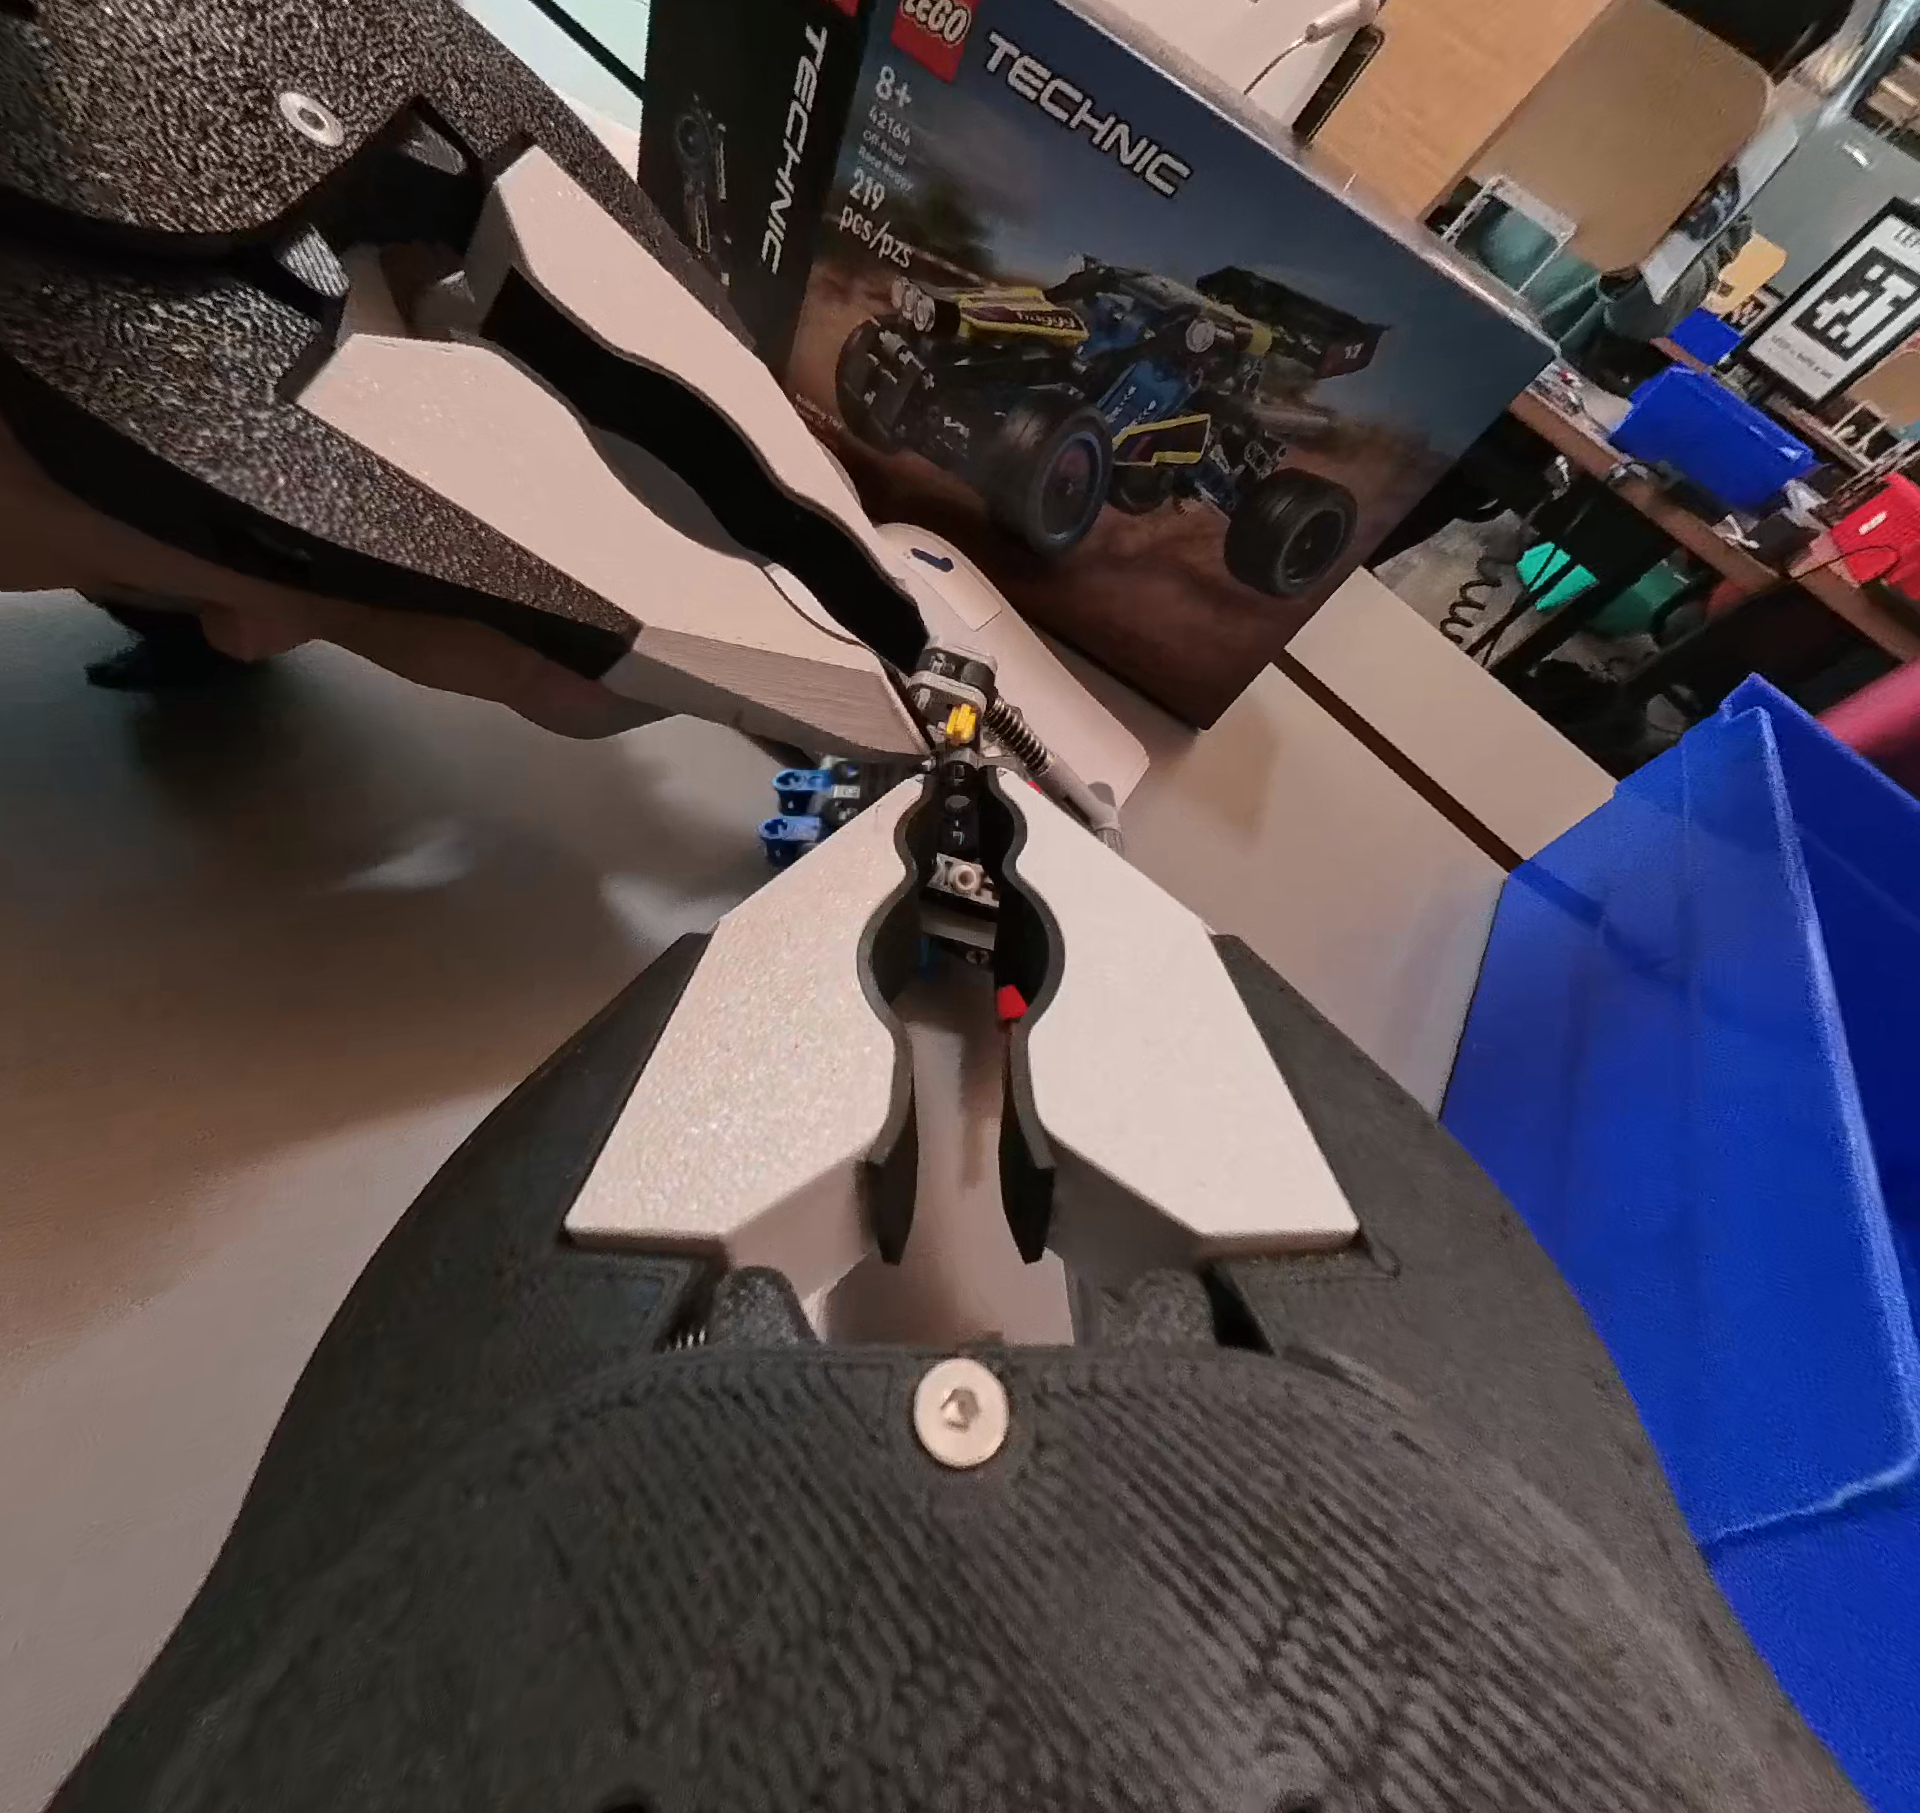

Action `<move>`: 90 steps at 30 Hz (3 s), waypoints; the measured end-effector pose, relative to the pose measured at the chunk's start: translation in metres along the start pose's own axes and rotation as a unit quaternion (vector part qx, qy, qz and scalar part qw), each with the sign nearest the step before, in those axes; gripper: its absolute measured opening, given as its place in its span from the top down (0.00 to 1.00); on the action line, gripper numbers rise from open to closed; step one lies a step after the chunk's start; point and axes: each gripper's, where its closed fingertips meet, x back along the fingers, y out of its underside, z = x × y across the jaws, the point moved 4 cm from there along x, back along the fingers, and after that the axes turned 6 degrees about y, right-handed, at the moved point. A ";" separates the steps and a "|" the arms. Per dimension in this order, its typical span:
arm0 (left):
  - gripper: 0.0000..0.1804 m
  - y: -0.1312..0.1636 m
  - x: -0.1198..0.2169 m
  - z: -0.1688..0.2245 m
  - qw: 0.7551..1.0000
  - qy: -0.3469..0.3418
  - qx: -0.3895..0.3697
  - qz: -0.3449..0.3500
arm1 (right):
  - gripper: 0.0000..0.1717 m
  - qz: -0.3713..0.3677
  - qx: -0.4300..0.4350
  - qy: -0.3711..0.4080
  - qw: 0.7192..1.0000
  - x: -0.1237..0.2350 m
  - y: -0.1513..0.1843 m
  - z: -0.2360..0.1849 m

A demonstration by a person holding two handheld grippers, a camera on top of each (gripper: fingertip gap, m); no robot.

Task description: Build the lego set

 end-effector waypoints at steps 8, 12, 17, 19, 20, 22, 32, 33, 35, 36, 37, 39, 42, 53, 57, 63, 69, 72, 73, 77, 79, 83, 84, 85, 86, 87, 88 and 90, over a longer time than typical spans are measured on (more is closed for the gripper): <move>0.93 0.000 -0.002 -0.001 1.000 0.002 0.012 -0.004 | 0.98 0.006 0.000 0.001 1.000 0.001 -0.001 0.000; 0.93 0.000 -0.003 0.000 1.000 0.001 0.010 -0.009 | 0.98 0.007 0.005 0.003 1.000 0.000 -0.001 -0.001; 0.93 0.000 -0.003 0.000 1.000 -0.005 0.001 -0.014 | 0.98 0.008 0.015 0.010 1.000 0.000 -0.002 -0.001; 0.93 -0.001 -0.002 -0.001 1.000 0.000 -0.011 -0.018 | 0.98 0.010 0.012 0.008 1.000 0.000 -0.002 -0.001; 0.93 -0.001 -0.002 -0.001 1.000 0.009 -0.019 -0.024 | 0.98 0.008 0.010 0.004 1.000 0.000 -0.001 -0.001; 0.93 -0.005 -0.001 0.000 0.999 0.033 -0.032 -0.015 | 0.98 0.017 0.008 0.003 1.000 0.001 -0.004 -0.002; 0.87 -0.003 0.008 -0.005 0.984 0.165 0.061 -0.004 | 0.98 0.010 0.010 -0.008 1.000 0.001 -0.002 -0.003; 0.87 -0.004 0.008 -0.007 0.984 0.165 0.068 -0.003 | 0.98 0.009 0.010 -0.009 1.000 0.000 -0.002 -0.003; 0.86 -0.004 0.010 -0.011 0.985 0.160 0.071 -0.009 | 0.98 0.008 0.010 -0.009 1.000 0.000 -0.002 -0.003; 0.85 -0.006 0.012 -0.012 0.985 0.158 0.065 -0.011 | 0.98 0.008 0.011 -0.009 1.000 0.000 -0.001 -0.003; 0.84 -0.008 0.015 -0.014 0.987 0.153 0.057 -0.011 | 0.98 0.008 0.010 -0.009 1.000 0.000 -0.002 -0.003; 0.84 -0.013 0.019 -0.016 0.989 0.140 0.035 -0.019 | 0.98 0.008 0.011 -0.010 1.000 0.000 -0.001 -0.003; 0.84 -0.014 0.018 -0.015 0.991 0.125 0.007 -0.049 | 0.98 0.008 0.015 -0.012 1.000 0.000 -0.001 -0.005; 0.84 -0.016 0.014 -0.010 0.983 0.159 0.016 -0.094 | 0.98 0.006 0.023 -0.016 1.000 -0.001 -0.001 -0.007; 0.87 -0.012 0.009 -0.010 0.983 0.149 0.028 -0.106 | 0.98 0.006 0.024 -0.016 1.000 -0.001 -0.001 -0.007; 0.93 -0.013 0.008 -0.007 0.983 0.145 0.037 -0.102 | 0.98 0.006 0.022 -0.015 1.000 -0.001 -0.001 -0.007; 0.93 -0.012 0.006 -0.007 0.986 0.133 0.052 -0.089 | 0.98 0.005 0.008 -0.008 1.000 0.000 -0.001 -0.004; 0.93 -0.012 0.005 -0.008 0.987 0.123 0.055 -0.082 | 0.98 0.005 0.003 -0.004 1.000 0.000 -0.001 -0.002; 0.93 -0.012 0.004 -0.007 0.988 0.120 0.054 -0.080 | 0.98 0.003 0.002 -0.003 1.000 0.000 -0.001 -0.002; 0.93 -0.011 0.003 -0.007 0.990 0.106 0.060 -0.071 | 0.98 0.003 0.001 0.003 1.000 0.000 -0.001 -0.001; 0.93 -0.011 0.003 -0.007 0.990 0.104 0.065 -0.068 | 0.98 0.004 0.000 0.006 1.000 0.000 -0.001 0.000; 0.93 -0.009 0.001 -0.006 0.991 0.097 0.071 -0.061 | 0.98 0.000 -0.010 0.008 1.000 0.001 -0.001 0.001; 0.93 -0.009 0.001 -0.006 0.991 0.095 0.072 -0.059 | 0.98 0.000 -0.008 0.009 1.000 0.001 -0.001 0.001; 0.93 -0.009 0.001 -0.005 0.991 0.092 0.073 -0.059 | 0.98 0.002 -0.009 0.011 1.000 0.001 -0.001 0.002; 0.93 -0.008 0.000 -0.005 0.991 0.090 0.073 -0.059 | 0.98 0.001 -0.010 0.010 1.000 0.001 -0.001 0.002; 0.93 -0.007 -0.001 -0.005 0.991 0.090 0.076 -0.057 | 0.98 0.000 -0.010 0.010 1.000 0.001 0.000 0.002; 0.93 -0.006 -0.002 -0.004 0.991 0.091 0.078 -0.057 | 0.98 0.001 -0.009 0.011 1.000 0.001 -0.001 0.002; 0.93 -0.004 -0.004 -0.003 0.991 0.088 0.082 -0.052 | 0.98 -0.002 -0.001 0.014 1.000 0.001 0.000 0.001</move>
